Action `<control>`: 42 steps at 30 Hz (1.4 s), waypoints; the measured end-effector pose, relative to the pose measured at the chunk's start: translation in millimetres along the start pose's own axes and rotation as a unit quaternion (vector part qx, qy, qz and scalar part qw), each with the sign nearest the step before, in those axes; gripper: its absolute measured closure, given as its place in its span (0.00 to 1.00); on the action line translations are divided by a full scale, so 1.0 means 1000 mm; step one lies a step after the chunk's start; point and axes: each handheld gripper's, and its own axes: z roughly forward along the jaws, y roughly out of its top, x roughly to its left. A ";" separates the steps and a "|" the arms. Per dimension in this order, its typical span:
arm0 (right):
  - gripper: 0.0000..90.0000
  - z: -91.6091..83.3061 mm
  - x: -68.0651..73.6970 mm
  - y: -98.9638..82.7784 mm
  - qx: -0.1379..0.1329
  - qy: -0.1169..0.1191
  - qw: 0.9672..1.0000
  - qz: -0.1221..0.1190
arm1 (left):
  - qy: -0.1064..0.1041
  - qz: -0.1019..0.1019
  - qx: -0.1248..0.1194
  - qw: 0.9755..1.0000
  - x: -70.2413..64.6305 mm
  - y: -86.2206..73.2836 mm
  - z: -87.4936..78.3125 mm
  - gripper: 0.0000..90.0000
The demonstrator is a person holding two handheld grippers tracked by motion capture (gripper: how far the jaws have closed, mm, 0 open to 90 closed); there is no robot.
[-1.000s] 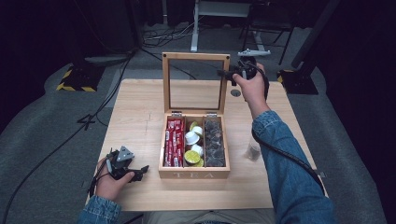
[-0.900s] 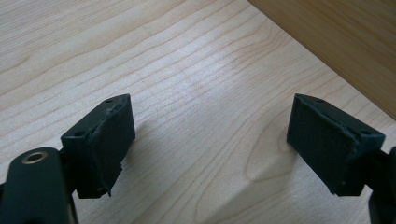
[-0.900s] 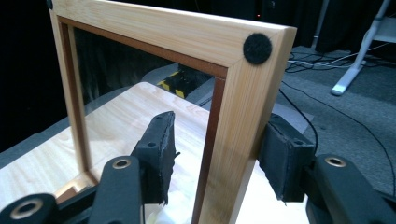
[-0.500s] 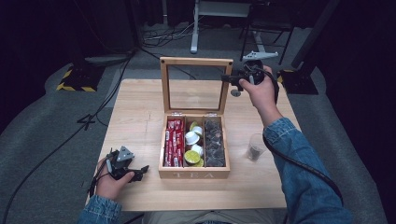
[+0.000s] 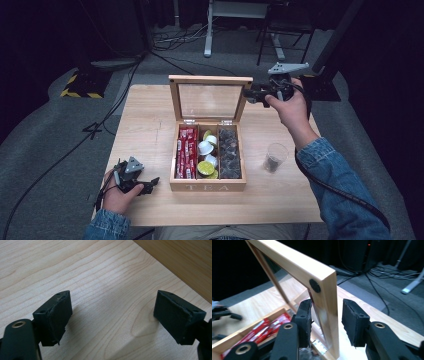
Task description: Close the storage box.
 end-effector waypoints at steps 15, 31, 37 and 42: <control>0.64 -0.021 0.036 -0.021 0.023 0.031 0.999 -0.034 | 0.000 0.000 0.000 1.000 0.000 0.000 0.000 0.17; 0.50 -0.031 0.072 -0.066 0.052 0.040 0.997 -0.050 | 0.000 0.000 0.000 1.000 0.000 0.000 0.000 0.17; 0.48 -0.031 0.081 -0.083 0.057 0.039 0.996 -0.059 | 0.000 0.000 0.000 1.000 0.000 0.000 0.000 0.17; 0.44 -0.030 0.087 -0.096 0.061 0.038 0.996 -0.055 | -0.001 -0.001 -0.001 1.000 0.000 0.000 0.000 0.17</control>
